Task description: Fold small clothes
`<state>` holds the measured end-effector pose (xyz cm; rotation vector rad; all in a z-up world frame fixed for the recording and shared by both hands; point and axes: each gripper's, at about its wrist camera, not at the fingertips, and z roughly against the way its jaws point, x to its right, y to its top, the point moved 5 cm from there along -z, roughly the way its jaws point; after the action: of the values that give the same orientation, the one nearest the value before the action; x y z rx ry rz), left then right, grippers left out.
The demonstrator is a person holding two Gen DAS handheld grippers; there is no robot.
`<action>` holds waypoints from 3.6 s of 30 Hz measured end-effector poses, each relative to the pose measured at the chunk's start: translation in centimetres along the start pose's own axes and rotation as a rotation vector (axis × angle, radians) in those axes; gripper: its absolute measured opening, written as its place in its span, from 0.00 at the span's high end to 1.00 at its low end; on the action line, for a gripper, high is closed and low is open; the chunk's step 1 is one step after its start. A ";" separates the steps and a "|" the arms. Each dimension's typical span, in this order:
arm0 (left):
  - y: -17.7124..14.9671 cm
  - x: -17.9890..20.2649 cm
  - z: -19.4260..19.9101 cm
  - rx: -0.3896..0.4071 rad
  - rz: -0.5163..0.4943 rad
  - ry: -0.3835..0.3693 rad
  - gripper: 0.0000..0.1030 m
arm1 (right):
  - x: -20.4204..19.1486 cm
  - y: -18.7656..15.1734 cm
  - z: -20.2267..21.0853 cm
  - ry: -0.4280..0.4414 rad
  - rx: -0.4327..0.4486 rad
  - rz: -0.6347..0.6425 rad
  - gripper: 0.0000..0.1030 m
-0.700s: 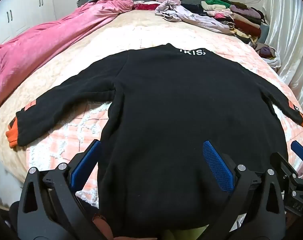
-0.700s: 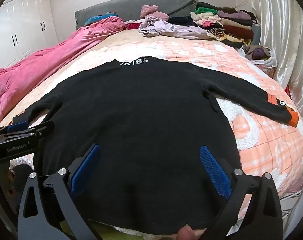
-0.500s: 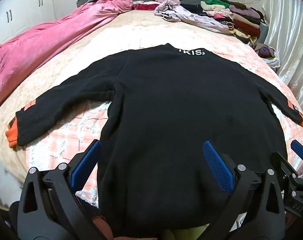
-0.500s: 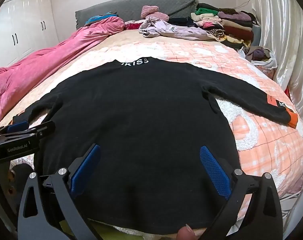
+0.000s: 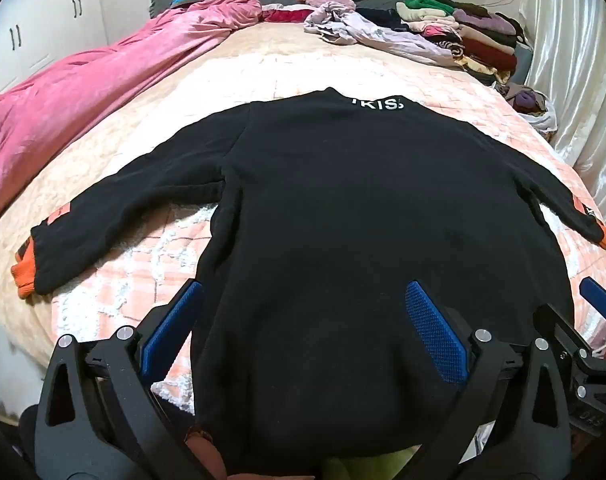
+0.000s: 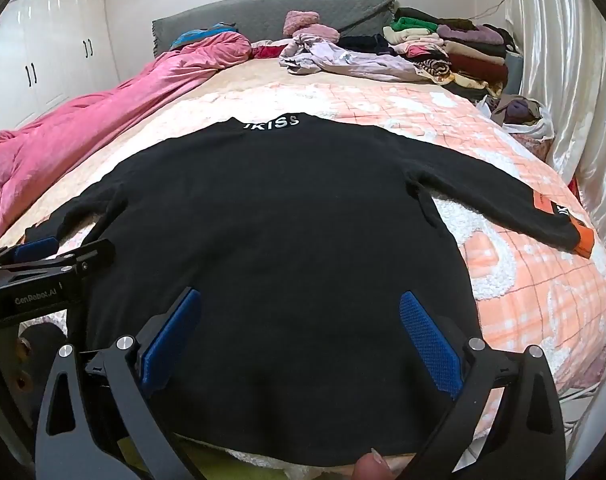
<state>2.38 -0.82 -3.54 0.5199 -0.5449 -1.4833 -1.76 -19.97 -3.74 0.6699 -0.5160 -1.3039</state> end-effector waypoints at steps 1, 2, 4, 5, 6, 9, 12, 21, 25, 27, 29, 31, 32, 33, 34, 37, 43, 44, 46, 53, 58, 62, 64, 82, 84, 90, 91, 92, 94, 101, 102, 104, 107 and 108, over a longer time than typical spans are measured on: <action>0.0 0.0 0.0 -0.001 0.002 0.001 0.08 | 0.0 0.0 0.0 0.000 0.000 -0.001 0.04; 0.0 0.0 0.1 -0.002 0.002 0.000 0.08 | 0.0 0.0 0.0 0.000 0.001 -0.003 0.04; 0.1 0.1 0.1 -0.003 0.001 -0.001 0.08 | 0.1 0.0 0.1 -0.002 0.001 -0.002 0.04; 0.1 0.1 0.1 -0.004 0.001 -0.002 0.08 | 0.1 0.0 0.1 -0.002 0.001 -0.004 0.04; 0.0 0.1 0.1 -0.002 0.002 -0.002 0.08 | 0.1 0.0 0.1 -0.002 0.002 -0.006 0.04; 0.0 0.2 0.1 -0.003 0.002 0.000 0.08 | 0.2 0.0 0.2 -0.001 0.002 -0.004 0.04; 0.0 0.1 0.1 -0.001 0.001 -0.003 0.08 | 0.2 0.0 0.2 0.000 0.002 -0.005 0.04; -0.1 0.2 0.2 -0.003 0.003 -0.004 0.08 | 0.2 0.0 0.2 -0.001 0.002 -0.006 0.04; 0.0 -0.1 0.0 -0.004 -0.002 -0.009 0.08 | 0.2 0.0 0.2 -0.001 0.002 -0.006 0.04; 0.0 0.0 0.0 -0.004 -0.001 -0.007 0.08 | 0.2 0.0 0.2 -0.001 0.002 -0.005 0.04; 0.0 0.0 0.0 -0.003 -0.001 -0.006 0.08 | 0.2 0.0 0.2 -0.003 0.002 -0.005 0.04; 0.0 0.0 0.0 -0.002 -0.001 -0.007 0.08 | 0.2 0.1 0.3 -0.005 0.004 -0.005 0.04; 0.1 0.0 0.0 -0.002 0.000 -0.007 0.08 | 0.3 0.0 0.3 -0.006 0.004 -0.004 0.04; 0.1 0.0 0.0 -0.002 0.000 -0.007 0.08 | 0.2 0.0 0.3 -0.007 0.006 -0.003 0.04; 0.1 0.0 0.0 -0.001 0.000 -0.006 0.08 | 0.2 0.0 0.3 -0.008 0.006 -0.003 0.04; 0.1 -0.1 0.0 -0.001 0.003 -0.006 0.08 | 0.3 0.0 0.4 -0.009 0.006 -0.002 0.04; 0.1 -0.2 0.0 0.000 0.002 -0.006 0.08 | 0.2 0.0 0.4 -0.008 0.006 -0.003 0.04; 0.1 -0.1 0.0 0.000 0.002 -0.006 0.08 | 0.3 0.0 0.4 -0.008 0.007 -0.003 0.04; 0.1 -0.1 -0.1 -0.001 -0.001 -0.005 0.08 | 0.2 0.0 0.4 -0.009 0.008 -0.003 0.04; 0.3 0.1 -0.4 -0.006 -0.010 -0.006 0.08 | 0.5 0.2 0.4 -0.013 0.009 -0.006 0.04; 0.6 0.4 -0.9 -0.015 -0.020 -0.004 0.08 | 1.3 0.7 0.1 -0.021 0.004 -0.019 0.04; 0.9 0.9 -1.5 -0.020 -0.030 -0.005 0.08 | 1.9 0.9 -0.4 -0.031 0.002 -0.028 0.04; 1.1 1.0 -1.8 -0.025 -0.033 -0.008 0.08 | 2.3 1.1 -0.8 -0.037 0.002 -0.037 0.04; 5.3 2.9 -4.8 -0.033 -0.044 -0.046 0.08 | 10.7 3.4 -2.8 -0.171 0.029 -0.158 0.04; 5.9 3.2 -5.2 -0.039 -0.042 -0.059 0.08 | 11.7 3.6 -3.0 -0.187 0.030 -0.179 0.04; 8.2 4.2 -6.6 -0.019 -0.055 -0.046 0.08 | 16.5 4.5 -3.5 -0.276 0.033 -0.241 0.04; 8.4 4.2 -6.8 -0.021 -0.055 -0.046 0.08 | 17.6 4.6 -3.6 -0.291 0.035 -0.257 0.04; 8.7 4.3 -6.9 -0.019 -0.054 -0.043 0.08 | 18.5 4.7 -3.6 -0.308 0.036 -0.271 0.04; 9.3 4.5 -7.0 0.001 -0.048 -0.043 0.08 | 20.2 4.9 -3.6 -0.336 0.038 -0.301 0.04; 11.1 6.0 -8.4 0.014 -0.074 -0.071 0.08 | 27.4 5.4 -3.2 -0.464 0.055 -0.401 0.04; 11.4 6.3 -8.6 0.020 -0.081 -0.067 0.08 | 28.1 5.4 -3.2 -0.476 0.055 -0.411 0.04; 11.7 6.7 -8.8 0.028 -0.092 -0.067 0.08 | 29.9 5.5 -3.2 -0.506 0.048 -0.434 0.04; 12.2 7.3 -9.6 0.031 -0.100 -0.070 0.08 | 32.5 5.1 -3.6 -0.545 0.026 -0.466 0.04; 12.3 7.5 -9.7 0.031 -0.100 -0.072 0.08 | 33.2 4.9 -3.8 -0.551 0.018 -0.475 0.04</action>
<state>18.16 -8.09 -3.12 0.5262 -0.6066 -1.5955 10.93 -51.27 -3.76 0.4533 -0.8467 -1.9530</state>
